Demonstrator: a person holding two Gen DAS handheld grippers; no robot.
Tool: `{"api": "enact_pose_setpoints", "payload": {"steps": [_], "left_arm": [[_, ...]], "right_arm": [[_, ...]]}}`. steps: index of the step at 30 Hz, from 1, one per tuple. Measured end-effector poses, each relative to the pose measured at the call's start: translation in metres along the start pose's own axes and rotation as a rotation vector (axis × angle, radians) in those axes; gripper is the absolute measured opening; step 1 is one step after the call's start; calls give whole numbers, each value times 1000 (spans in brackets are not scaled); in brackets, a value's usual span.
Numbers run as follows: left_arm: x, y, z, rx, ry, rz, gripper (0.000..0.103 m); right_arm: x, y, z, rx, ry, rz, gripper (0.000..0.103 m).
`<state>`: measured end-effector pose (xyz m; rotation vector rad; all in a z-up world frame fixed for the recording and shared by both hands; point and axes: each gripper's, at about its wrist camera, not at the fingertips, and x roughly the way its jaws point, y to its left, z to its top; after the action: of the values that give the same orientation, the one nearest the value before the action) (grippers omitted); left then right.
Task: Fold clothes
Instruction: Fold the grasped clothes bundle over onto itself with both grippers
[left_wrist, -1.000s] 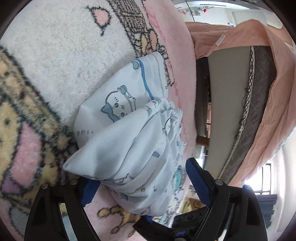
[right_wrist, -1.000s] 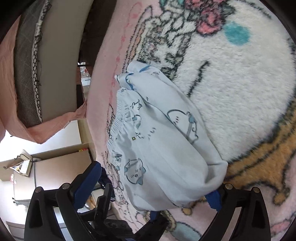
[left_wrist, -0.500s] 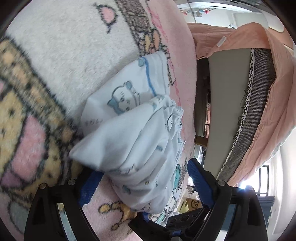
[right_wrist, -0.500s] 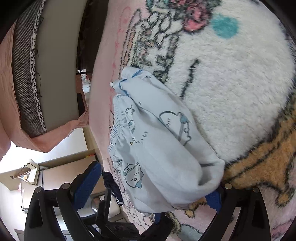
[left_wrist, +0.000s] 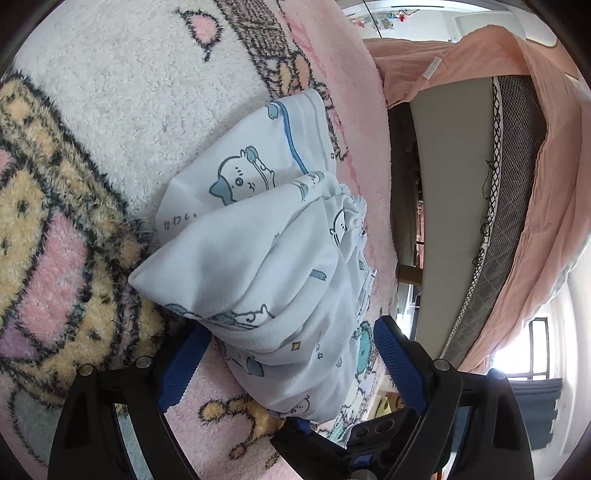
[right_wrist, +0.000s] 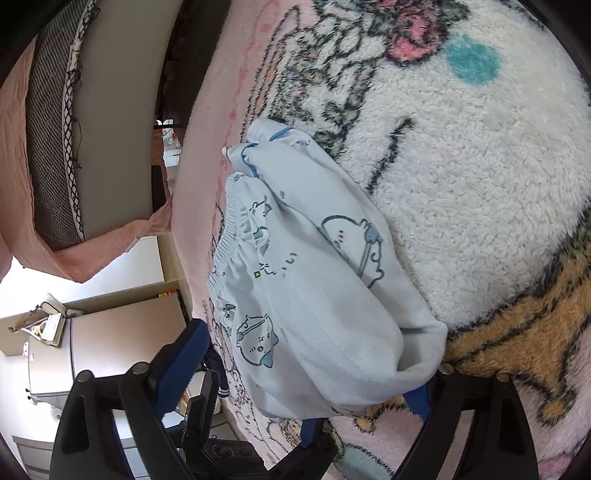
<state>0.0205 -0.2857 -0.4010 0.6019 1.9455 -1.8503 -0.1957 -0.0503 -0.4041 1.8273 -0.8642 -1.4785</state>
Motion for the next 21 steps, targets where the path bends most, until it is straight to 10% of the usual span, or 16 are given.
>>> {"api": "enact_pose_setpoints", "payload": {"steps": [4, 7, 10, 13, 21], "left_arm": [[7, -7, 2, 12, 15, 19, 87], [8, -6, 1, 7, 12, 24, 83], [4, 2, 0, -56, 1, 44, 72], [0, 12, -2, -127, -12, 95, 27], [14, 22, 0, -207, 18, 30, 17]], "right_arm": [[-7, -20, -2, 93, -24, -32, 30], [-7, -36, -2, 161, -22, 15, 20], [-7, -40, -3, 177, -18, 30, 18], [-5, -35, -1, 150, -5, 6, 18], [-2, -37, 2, 143, 19, 18, 15]]}}
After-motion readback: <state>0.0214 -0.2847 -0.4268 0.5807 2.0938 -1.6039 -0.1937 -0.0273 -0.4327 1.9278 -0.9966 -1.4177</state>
